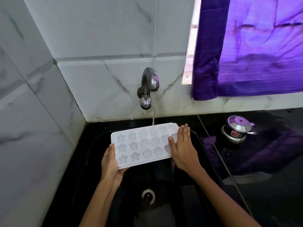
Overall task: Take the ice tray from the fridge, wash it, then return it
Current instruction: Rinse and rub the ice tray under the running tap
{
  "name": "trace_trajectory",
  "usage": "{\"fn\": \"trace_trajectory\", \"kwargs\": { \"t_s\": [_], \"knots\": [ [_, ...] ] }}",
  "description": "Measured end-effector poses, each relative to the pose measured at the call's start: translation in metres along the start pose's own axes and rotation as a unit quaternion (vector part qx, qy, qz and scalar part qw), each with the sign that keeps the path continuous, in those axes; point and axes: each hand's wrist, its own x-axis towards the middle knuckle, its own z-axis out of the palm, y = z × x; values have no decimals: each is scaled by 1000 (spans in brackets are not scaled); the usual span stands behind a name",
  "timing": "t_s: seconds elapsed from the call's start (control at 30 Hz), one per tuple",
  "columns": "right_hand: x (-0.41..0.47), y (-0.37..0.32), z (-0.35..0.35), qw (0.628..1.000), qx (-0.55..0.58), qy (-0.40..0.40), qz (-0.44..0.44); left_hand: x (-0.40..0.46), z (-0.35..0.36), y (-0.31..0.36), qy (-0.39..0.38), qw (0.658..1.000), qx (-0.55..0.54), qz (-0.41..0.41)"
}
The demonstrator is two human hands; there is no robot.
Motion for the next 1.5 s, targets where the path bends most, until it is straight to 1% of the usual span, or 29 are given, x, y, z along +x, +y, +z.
{"fn": "trace_trajectory", "kwargs": {
  "t_s": [0.03, 0.1, 0.2, 0.27, 0.3, 0.33, 0.4, 0.43, 0.5, 0.57, 0.63, 0.67, 0.83, 0.97, 1.07, 1.1, 1.17, 1.27, 1.33, 1.43, 1.5],
  "knots": [
    [1, -3, 0, 998, 59, -17, 22, -1, -2, 0, 2, 1000, -1, 3],
    [7, -4, -4, 982, 179, -27, 61, -2, -9, 2, 10, 1000, 8, 15],
    [18, 3, -14, 939, 333, -21, 87, -3, -21, 5, -1, 998, 45, 42],
    [15, 10, -18, 907, 406, -50, 103, -5, -28, 5, -16, 994, 78, 68],
    [13, 16, -18, 902, 414, -60, 106, -6, -31, 4, -12, 991, 101, 84],
    [10, 21, -16, 906, 404, -65, 108, -5, -35, 1, -6, 985, 136, 104],
    [0, 30, -11, 913, 388, -66, 107, -3, -45, -8, -4, 962, 232, 143],
    [-6, 35, -7, 913, 389, -63, 110, -2, -51, -14, -8, 951, 271, 149],
    [-18, 42, -1, 912, 388, -60, 118, -3, -58, -26, -15, 949, 294, 114],
    [-32, 48, 7, 908, 393, -62, 131, -12, -58, -33, -20, 966, 252, 47],
    [-45, 55, 15, 906, 393, -58, 144, -20, -59, -40, -39, 985, 167, -16],
    [-51, 58, 19, 908, 387, -57, 147, -23, -60, -42, -43, 989, 135, -43],
    [-81, 74, 37, 922, 357, -58, 141, -33, -86, -57, -38, 981, 88, -170],
    [-99, 83, 50, 924, 356, -67, 121, -38, -103, -66, -25, 972, 77, -221],
    [-109, 87, 55, 936, 327, -57, 117, -39, -111, -75, -26, 964, 91, -247],
    [-111, 87, 56, 944, 308, -47, 107, -40, -112, -79, -20, 962, 101, -251],
    [-113, 87, 54, 959, 268, -32, 86, -45, -111, -86, 1, 966, 79, -247],
    [-106, 85, 45, 972, 226, -36, 55, -51, -102, -89, 39, 978, 25, -206],
    [-96, 81, 37, 971, 231, -33, 54, -48, -93, -85, 29, 985, 44, -165],
    [-70, 64, 24, 958, 275, 21, 77, -36, -78, -75, 13, 991, 81, -108],
    [-52, 43, 17, 961, 265, 48, 59, -27, -67, -68, 7, 993, 86, -83]
  ]
}}
